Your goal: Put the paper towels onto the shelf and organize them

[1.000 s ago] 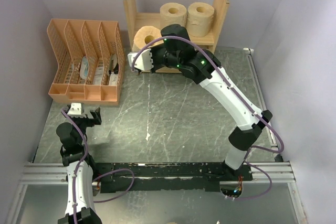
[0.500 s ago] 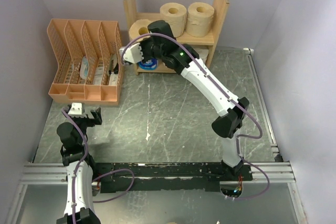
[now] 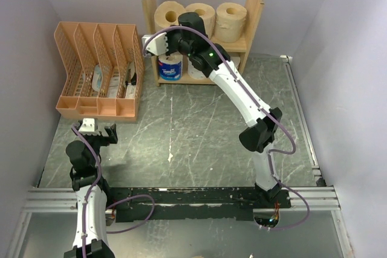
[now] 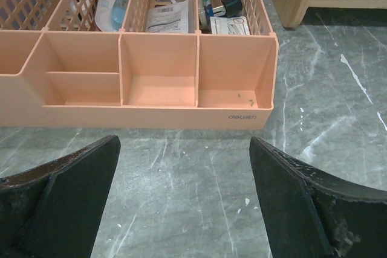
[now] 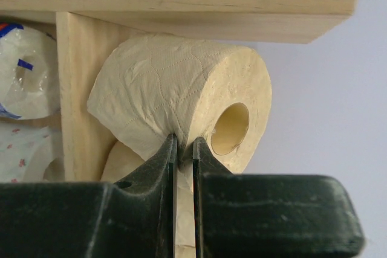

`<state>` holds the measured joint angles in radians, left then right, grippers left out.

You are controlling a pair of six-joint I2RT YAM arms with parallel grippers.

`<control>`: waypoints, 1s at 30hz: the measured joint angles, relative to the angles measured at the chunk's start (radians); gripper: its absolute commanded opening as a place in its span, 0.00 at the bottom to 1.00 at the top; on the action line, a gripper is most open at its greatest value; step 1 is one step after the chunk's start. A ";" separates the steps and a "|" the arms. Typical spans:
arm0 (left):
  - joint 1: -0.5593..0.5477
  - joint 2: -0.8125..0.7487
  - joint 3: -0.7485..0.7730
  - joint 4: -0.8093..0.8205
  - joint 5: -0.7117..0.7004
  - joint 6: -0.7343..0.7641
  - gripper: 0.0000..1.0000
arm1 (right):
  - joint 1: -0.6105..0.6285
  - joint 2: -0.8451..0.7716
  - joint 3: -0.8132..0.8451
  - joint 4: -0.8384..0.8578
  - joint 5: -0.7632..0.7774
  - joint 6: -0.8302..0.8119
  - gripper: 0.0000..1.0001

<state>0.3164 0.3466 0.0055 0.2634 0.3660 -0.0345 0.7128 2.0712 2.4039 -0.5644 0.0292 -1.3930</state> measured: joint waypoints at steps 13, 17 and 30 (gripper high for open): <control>-0.005 0.000 0.000 0.000 -0.004 0.000 1.00 | -0.006 0.058 -0.019 0.152 0.039 0.009 0.53; -0.005 0.000 0.000 0.000 -0.004 0.000 1.00 | -0.006 0.056 -0.045 0.266 0.058 0.029 0.78; -0.005 0.000 0.000 0.000 -0.005 0.000 1.00 | 0.096 -0.141 -0.328 0.428 0.278 0.149 1.00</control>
<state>0.3119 0.3470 0.0055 0.2634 0.3614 -0.0345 0.8085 1.9305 2.0758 -0.1360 0.3069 -1.2438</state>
